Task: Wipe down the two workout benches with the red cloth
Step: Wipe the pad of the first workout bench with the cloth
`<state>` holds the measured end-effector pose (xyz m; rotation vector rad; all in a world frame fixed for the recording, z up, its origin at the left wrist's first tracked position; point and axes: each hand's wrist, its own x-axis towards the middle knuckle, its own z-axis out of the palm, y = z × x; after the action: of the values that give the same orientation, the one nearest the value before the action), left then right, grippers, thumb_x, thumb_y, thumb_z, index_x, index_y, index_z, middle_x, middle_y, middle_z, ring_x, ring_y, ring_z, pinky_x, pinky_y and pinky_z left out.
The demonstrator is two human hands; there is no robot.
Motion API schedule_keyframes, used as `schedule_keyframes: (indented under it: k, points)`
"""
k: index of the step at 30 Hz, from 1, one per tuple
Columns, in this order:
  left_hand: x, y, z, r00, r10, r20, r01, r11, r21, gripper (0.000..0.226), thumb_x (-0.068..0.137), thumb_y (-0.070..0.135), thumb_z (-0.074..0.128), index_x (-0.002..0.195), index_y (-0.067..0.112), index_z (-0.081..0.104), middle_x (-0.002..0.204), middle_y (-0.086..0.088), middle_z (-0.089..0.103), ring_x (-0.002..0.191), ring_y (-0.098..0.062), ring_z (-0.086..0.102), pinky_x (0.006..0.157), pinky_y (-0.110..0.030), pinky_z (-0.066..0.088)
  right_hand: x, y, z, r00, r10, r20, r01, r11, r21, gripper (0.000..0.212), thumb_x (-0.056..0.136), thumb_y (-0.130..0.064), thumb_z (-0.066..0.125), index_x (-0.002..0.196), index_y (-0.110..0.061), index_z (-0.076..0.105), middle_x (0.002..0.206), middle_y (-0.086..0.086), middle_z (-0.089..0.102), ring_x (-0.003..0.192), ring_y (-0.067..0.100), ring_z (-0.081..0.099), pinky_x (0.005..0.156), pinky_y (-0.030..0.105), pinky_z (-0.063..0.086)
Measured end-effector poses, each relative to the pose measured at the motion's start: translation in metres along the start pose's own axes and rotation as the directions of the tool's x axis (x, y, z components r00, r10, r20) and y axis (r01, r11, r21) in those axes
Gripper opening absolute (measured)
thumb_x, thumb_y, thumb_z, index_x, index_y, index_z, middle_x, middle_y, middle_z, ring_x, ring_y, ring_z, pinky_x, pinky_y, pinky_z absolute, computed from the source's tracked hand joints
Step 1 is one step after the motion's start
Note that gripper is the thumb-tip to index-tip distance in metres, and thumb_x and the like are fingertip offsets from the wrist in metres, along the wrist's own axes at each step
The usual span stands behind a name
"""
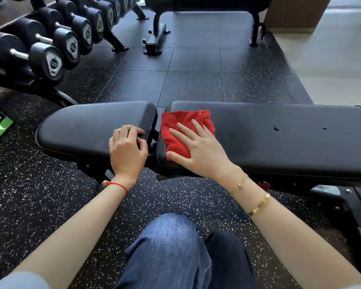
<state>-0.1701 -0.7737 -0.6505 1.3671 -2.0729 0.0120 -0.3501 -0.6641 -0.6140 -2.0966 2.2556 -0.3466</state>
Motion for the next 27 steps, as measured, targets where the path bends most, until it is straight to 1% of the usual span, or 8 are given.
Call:
schedule_keyframes:
  k: [4,9,13,16,18,21,24,27]
  points:
    - [0.0,0.003,-0.006,0.998,0.012,0.054,-0.009,0.999,-0.05,0.024,0.085,0.008,0.052,0.102,0.017,0.068,0.108,-0.003,0.061,0.106,-0.028,0.051,0.092,-0.042,0.042,-0.03,0.047,-0.012,0.99,0.134,-0.034,-0.134,0.991,-0.004,0.077,0.084,-0.079,0.026,0.151,-0.041,0.026,0.161,-0.01,0.022,0.151,0.025,0.008,0.123,0.041,0.005]
    - [-0.006,0.05,-0.013,0.995,0.087,0.047,-0.073,0.967,-0.245,0.028,0.086,0.004,0.05,0.105,0.016,0.068,0.108,-0.003,0.064,0.106,-0.027,0.054,0.094,-0.041,0.043,-0.009,0.079,-0.021,0.928,0.371,-0.02,-0.372,0.928,-0.039,0.074,0.089,-0.072,0.031,0.153,-0.035,0.023,0.163,-0.004,0.016,0.15,0.028,0.004,0.122,0.044,0.001]
    - [-0.004,0.108,-0.002,0.983,0.16,0.095,-0.114,0.922,-0.37,0.027,0.087,0.005,0.051,0.106,0.015,0.068,0.108,-0.002,0.065,0.105,-0.025,0.055,0.095,-0.04,0.044,-0.024,0.059,-0.016,0.948,0.315,-0.045,-0.316,0.948,-0.024,0.07,0.091,-0.071,0.03,0.152,-0.038,0.022,0.162,-0.006,0.018,0.15,0.027,0.005,0.122,0.045,0.001]
    - [-0.006,0.138,0.012,0.965,0.189,0.184,-0.113,0.926,-0.361,0.025,0.089,0.01,0.052,0.107,0.015,0.067,0.111,-0.002,0.065,0.109,-0.025,0.055,0.095,-0.04,0.043,-0.061,0.059,-0.018,0.968,0.243,-0.062,-0.244,0.97,0.0,0.069,0.089,-0.073,0.031,0.151,-0.042,0.024,0.161,-0.01,0.021,0.151,0.024,0.007,0.123,0.042,0.002]
    - [-0.01,0.146,0.02,0.957,0.196,0.214,-0.122,0.941,-0.317,0.023,0.09,0.014,0.052,0.107,0.016,0.067,0.112,-0.002,0.065,0.11,-0.025,0.054,0.095,-0.039,0.041,-0.08,0.07,-0.022,0.965,0.252,-0.077,-0.251,0.968,0.017,0.07,0.088,-0.074,0.031,0.15,-0.043,0.026,0.161,-0.011,0.021,0.151,0.021,0.007,0.122,0.039,0.002]
    - [-0.015,0.146,0.026,0.954,0.214,0.209,-0.158,0.954,-0.254,0.02,0.09,0.016,0.053,0.104,0.017,0.067,0.11,-0.001,0.064,0.109,-0.026,0.053,0.094,-0.04,0.038,-0.093,0.105,-0.031,0.932,0.355,-0.069,-0.356,0.935,0.007,0.072,0.086,-0.075,0.028,0.15,-0.043,0.025,0.161,-0.01,0.02,0.15,0.023,0.007,0.123,0.04,0.005]
    - [-0.016,0.147,0.027,0.958,0.203,0.201,-0.157,0.962,-0.222,0.02,0.089,0.016,0.051,0.102,0.017,0.066,0.108,-0.001,0.064,0.108,-0.027,0.052,0.094,-0.039,0.038,-0.079,0.143,-0.042,0.863,0.505,-0.017,-0.505,0.863,-0.017,0.073,0.087,-0.074,0.028,0.152,-0.04,0.023,0.163,-0.006,0.015,0.15,0.027,0.004,0.122,0.044,0.002]
    - [-0.018,0.151,0.025,0.957,0.203,0.206,-0.162,0.966,-0.202,0.021,0.088,0.016,0.05,0.102,0.016,0.065,0.108,-0.002,0.063,0.108,-0.027,0.052,0.095,-0.04,0.039,-0.047,0.145,-0.043,0.851,0.525,0.02,-0.523,0.85,-0.062,0.072,0.091,-0.072,0.027,0.153,-0.038,0.019,0.164,-0.004,0.009,0.15,0.03,0.001,0.121,0.048,-0.001]
